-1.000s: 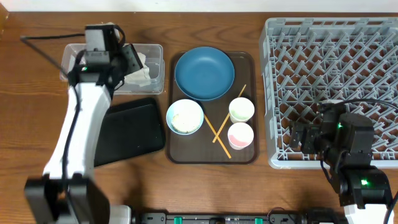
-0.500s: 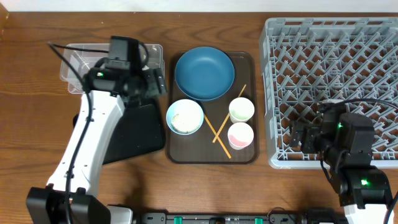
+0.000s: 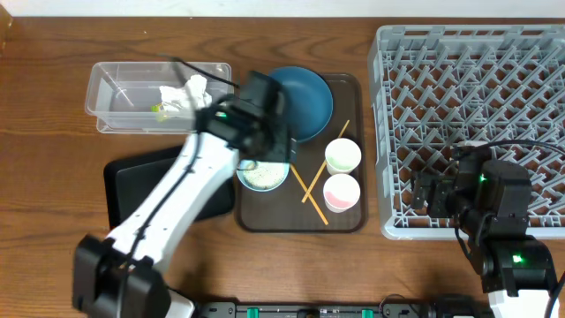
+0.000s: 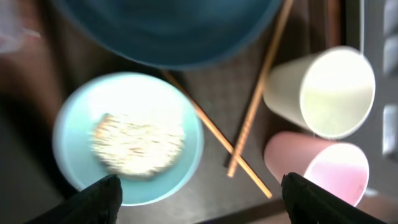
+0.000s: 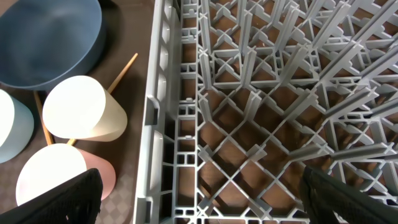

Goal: Sort waste into correct bins and load items into the dishwasher rack
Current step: 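Reach the left gripper to the light-blue rice bowl and grasp its rim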

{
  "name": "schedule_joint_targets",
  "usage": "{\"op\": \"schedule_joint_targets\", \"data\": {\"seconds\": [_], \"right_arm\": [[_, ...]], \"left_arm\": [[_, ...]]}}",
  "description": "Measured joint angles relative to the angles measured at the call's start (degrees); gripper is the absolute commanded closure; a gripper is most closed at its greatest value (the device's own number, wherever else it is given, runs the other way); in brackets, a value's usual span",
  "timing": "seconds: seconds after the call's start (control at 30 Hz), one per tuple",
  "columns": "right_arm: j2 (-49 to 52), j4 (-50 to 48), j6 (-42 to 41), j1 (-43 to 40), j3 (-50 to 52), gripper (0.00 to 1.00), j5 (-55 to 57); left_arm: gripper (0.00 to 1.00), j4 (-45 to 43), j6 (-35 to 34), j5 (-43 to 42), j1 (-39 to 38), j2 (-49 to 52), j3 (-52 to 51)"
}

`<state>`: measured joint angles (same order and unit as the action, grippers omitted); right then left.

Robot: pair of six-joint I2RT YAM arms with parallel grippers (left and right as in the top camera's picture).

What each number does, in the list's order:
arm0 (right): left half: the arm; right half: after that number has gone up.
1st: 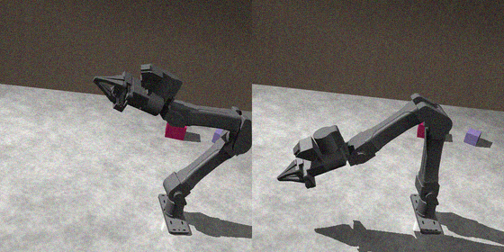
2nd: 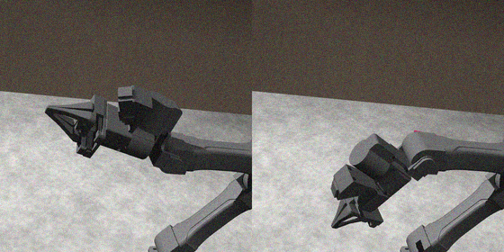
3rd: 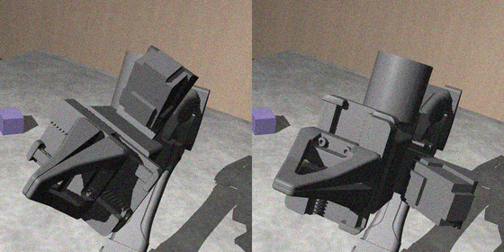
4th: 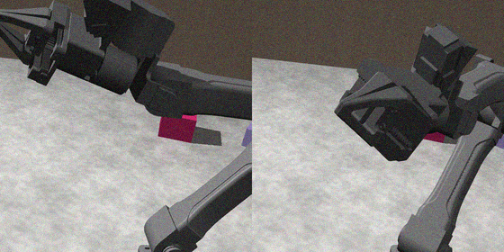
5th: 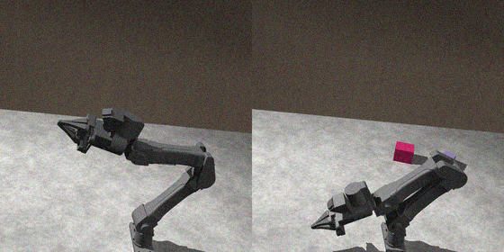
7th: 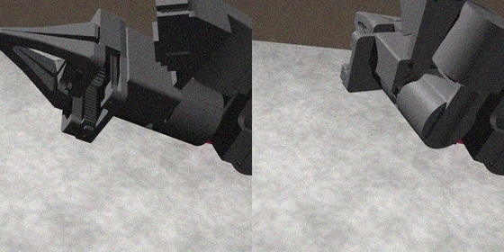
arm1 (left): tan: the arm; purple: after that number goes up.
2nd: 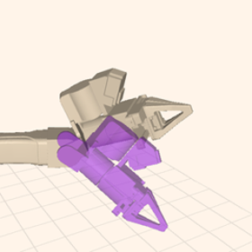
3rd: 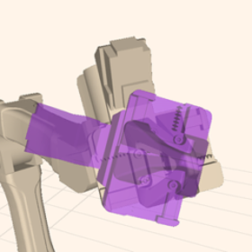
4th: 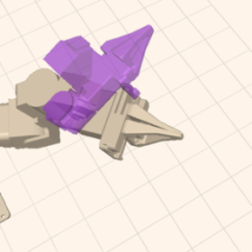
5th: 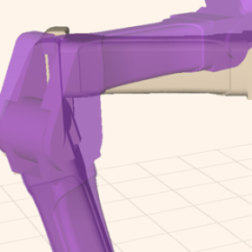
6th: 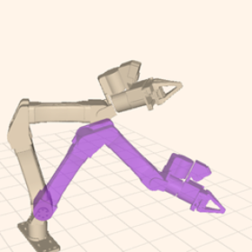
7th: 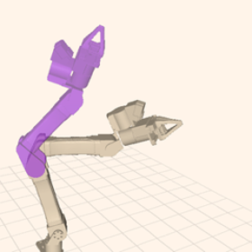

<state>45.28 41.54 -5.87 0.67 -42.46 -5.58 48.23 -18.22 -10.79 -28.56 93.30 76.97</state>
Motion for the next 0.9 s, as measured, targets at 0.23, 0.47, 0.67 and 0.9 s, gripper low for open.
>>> {"op": "schedule_joint_targets", "data": {"seconds": [0.23, 0.47, 0.67, 0.9], "right_arm": [[0.0, 0.3, 0.0, 0.0, 0.0, 0.01, 0.0], [0.0, 0.7, 0.0, 0.0, 0.0, 0.01, 0.0], [0.0, 0.7, 0.0, 0.0, 0.0, 0.01, 0.0], [0.0, 0.7, 0.0, 0.0, 0.0, 0.01, 0.0]], "left_arm": [[0.22, -1.1, 0.0, 1.2, -4.2, 6.4, 0.0], [0.32, -5.1, 0.0, 5.0, -4.1, 11.8, 0.0], [0.44, -6.6, -0.1, 5.2, -5.0, 15.9, 0.0], [0.71, -6.8, -0.2, 5.3, -5.4, 19.5, 0.0]]}}
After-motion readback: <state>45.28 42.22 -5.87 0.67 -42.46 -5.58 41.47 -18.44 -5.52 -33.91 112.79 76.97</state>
